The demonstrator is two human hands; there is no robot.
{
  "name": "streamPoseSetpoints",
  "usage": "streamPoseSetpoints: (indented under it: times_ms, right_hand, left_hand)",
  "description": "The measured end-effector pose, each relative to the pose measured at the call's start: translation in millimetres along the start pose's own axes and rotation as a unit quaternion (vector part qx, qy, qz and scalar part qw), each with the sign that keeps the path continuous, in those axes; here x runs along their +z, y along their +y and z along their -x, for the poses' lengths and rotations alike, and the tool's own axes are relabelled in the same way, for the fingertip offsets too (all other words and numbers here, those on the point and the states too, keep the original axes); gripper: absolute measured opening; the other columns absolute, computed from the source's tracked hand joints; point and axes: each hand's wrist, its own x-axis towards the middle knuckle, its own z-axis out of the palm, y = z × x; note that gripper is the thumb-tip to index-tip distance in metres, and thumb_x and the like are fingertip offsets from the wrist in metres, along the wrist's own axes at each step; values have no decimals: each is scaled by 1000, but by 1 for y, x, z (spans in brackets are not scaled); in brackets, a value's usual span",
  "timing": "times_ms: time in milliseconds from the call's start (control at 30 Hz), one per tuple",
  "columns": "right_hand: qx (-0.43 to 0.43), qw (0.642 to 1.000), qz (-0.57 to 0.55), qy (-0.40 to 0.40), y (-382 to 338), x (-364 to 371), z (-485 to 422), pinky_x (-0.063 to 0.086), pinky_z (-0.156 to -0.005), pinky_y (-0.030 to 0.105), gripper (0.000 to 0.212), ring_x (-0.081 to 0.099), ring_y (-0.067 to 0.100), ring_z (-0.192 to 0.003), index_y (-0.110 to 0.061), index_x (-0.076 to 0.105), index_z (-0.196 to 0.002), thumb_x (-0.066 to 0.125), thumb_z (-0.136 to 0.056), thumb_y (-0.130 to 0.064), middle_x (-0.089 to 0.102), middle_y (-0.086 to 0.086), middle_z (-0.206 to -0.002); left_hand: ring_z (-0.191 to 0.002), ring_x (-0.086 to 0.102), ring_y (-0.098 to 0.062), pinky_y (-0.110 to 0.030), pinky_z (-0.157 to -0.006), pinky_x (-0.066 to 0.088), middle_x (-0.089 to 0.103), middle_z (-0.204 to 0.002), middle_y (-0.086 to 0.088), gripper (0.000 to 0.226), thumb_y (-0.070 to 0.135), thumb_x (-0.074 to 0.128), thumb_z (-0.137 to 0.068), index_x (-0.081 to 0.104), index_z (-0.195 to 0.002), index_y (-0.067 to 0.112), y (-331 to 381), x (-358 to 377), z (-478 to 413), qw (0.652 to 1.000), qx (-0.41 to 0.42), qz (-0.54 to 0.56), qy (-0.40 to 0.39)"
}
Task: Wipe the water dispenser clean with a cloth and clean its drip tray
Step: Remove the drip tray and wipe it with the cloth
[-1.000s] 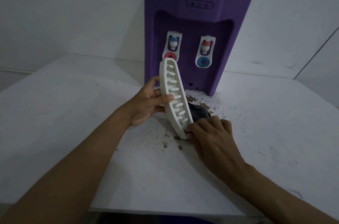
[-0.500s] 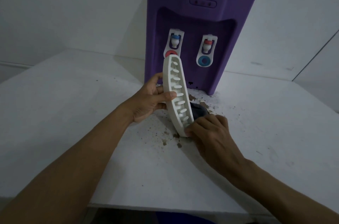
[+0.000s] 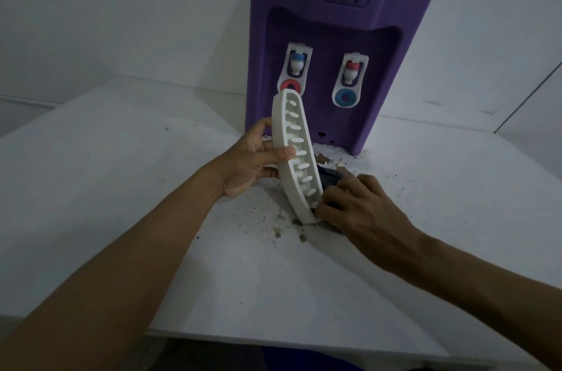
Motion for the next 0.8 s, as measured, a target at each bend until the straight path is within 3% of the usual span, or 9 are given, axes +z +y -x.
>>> streamPoseSetpoints:
  times_ms: [100, 167, 367, 433, 500, 533, 667, 733, 800]
  right_hand:
    - [37, 997, -60, 8, -9, -1, -8, 49, -79, 38, 27, 60, 21, -84, -18, 65, -94, 77, -71, -13, 68, 4, -94]
    - [111, 976, -185, 5, -13, -3, -12, 46, -87, 34, 16, 57, 15, -90, -22, 61, -89, 69, -81, -10, 65, -1, -96]
    - [290, 829, -478, 11, -15, -4, -8, 54, -79, 21, 16, 58, 2, -96, -29, 52, -86, 67, -87, -21, 60, -16, -102]
    - [218, 897, -383, 18, -10, -5, -5, 53, -85, 30, 19, 58, 5, -93, -29, 51, -85, 68, -86, -21, 62, -13, -98]
    - [85, 981, -171, 28, -4, -2, -5, 49, -88, 42, 30, 59, 13, -87, -27, 52, -91, 76, -77, -17, 66, -3, -96]
    - [41, 995, -87, 13, -4, -1, -5, 47, -86, 44, 38, 60, 18, -85, -24, 55, -96, 82, -69, -17, 69, 2, -97]
    - [38, 999, -36, -16, -3, -2, -10, 41, -80, 36, 45, 59, 19, -81, -24, 56, -96, 85, -63, -18, 70, 3, -95]
    - [87, 987, -132, -5, -3, -5, -14, 33, -87, 31, 34, 54, 13, -86, -33, 47, -85, 74, -77, -13, 64, -5, -92]
    - [168, 941, -293, -5, -5, -4, -13, 35, -93, 35, 30, 52, 7, -91, -33, 44, -78, 65, -86, -14, 59, -12, -90]
  left_hand:
    - [-105, 68, -27, -37, -77, 58, 71, -113, -10, 54, 12, 68, -80, 45, -128, 22, -2, 0, 0, 1000, 2, 0, 6]
    - [-106, 68, -27, -38, -77, 58, 71, -114, -11, 54, 12, 67, -80, 45, -127, 22, -3, -1, 0, 1000, 8, 1, 7]
    - [-108, 67, -30, -42, -81, 58, 70, -115, -12, 54, 11, 68, -79, 46, -127, 22, -6, -1, 1, 1000, 13, 4, 12]
    - [-107, 67, -30, -44, -83, 58, 70, -116, -12, 55, 12, 68, -79, 45, -128, 21, -4, 0, 1, 1000, 11, 0, 9]
    - [-106, 67, -28, -42, -80, 58, 70, -114, -12, 55, 12, 68, -78, 45, -127, 22, -2, 2, 0, 1000, 11, -2, 6]
    - [-105, 67, -28, -41, -79, 58, 70, -114, -12, 55, 12, 68, -78, 44, -127, 22, -2, 2, 0, 1000, 12, -2, 6]
    - [-108, 66, -30, -43, -80, 58, 69, -117, -15, 61, 9, 67, -79, 40, -132, 19, -4, 3, 1, 1000, 16, 4, 9]
    - [-107, 67, -30, -42, -78, 58, 69, -117, -15, 64, 8, 67, -80, 38, -135, 16, -4, 1, 1, 1000, 20, 8, 11]
    - [-106, 67, -29, -40, -77, 58, 69, -116, -14, 65, 8, 67, -80, 37, -137, 15, -4, 0, 1, 1000, 24, 7, 13]
